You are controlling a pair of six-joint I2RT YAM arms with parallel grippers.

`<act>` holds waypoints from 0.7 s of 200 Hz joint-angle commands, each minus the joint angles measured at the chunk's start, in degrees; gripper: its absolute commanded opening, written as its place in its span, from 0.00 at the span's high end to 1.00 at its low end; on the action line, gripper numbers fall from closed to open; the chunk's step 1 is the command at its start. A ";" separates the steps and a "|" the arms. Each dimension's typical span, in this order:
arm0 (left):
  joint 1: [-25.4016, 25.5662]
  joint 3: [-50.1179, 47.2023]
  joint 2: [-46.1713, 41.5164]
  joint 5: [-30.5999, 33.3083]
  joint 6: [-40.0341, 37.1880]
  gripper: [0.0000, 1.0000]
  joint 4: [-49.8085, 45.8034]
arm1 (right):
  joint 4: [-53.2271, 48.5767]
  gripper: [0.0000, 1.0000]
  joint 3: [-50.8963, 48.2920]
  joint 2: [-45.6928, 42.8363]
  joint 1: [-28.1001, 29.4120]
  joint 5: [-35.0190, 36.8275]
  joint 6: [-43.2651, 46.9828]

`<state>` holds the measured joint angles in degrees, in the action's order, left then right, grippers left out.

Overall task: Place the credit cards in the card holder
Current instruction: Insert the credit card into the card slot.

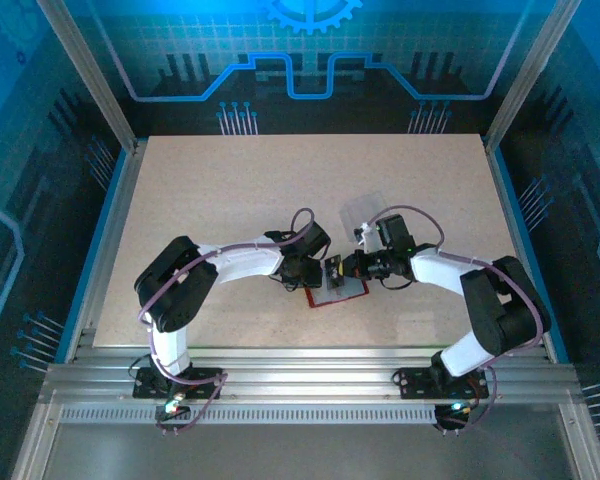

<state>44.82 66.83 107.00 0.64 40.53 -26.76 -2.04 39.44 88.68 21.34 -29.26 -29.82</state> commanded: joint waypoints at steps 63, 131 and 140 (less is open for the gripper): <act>0.39 -2.15 2.34 0.07 0.86 0.72 -0.88 | -12.70 1.00 2.25 -0.38 0.80 -1.13 4.18; 0.36 -2.57 1.98 -0.16 0.97 0.72 -0.48 | -12.54 1.00 5.28 4.66 2.63 -3.08 4.51; 0.36 -2.58 1.94 -0.12 0.96 0.72 -0.44 | -12.55 1.00 5.67 5.25 2.99 -3.09 4.42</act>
<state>44.82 66.50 107.00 0.40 40.53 -26.09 -12.05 43.57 91.68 22.63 -31.64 -26.59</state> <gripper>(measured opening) 0.279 0.066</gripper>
